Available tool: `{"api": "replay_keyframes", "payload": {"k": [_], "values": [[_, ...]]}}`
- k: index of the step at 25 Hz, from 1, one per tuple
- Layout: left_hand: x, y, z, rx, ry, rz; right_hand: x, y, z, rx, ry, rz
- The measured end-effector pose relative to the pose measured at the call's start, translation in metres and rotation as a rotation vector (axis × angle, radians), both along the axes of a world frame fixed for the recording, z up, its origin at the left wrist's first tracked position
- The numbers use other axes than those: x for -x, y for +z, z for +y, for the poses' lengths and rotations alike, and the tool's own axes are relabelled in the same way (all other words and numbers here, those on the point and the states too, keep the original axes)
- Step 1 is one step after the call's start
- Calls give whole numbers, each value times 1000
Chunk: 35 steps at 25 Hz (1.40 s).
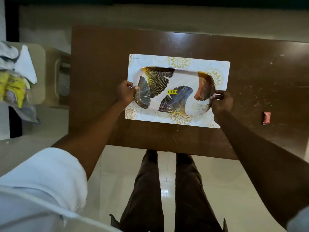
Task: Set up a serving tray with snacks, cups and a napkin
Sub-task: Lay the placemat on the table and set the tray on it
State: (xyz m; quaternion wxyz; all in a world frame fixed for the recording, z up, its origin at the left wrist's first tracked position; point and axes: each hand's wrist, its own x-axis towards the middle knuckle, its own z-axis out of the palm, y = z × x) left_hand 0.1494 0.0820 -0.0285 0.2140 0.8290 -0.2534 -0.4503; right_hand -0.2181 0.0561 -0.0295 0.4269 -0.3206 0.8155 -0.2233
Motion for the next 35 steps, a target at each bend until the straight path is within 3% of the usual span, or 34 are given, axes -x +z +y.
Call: {"api": "replay_keyframes", "payload": {"k": [8,24,35], "values": [[8,-10,1,31,-5,81,7,-5,-1,-34,-19,40],[5,-18,-3,1,-81,-104,4,-8,-10,-26,-30,17],[5,-23,-2,6,-58,-67,9,-15,-8,-7,-44,-23]]}}
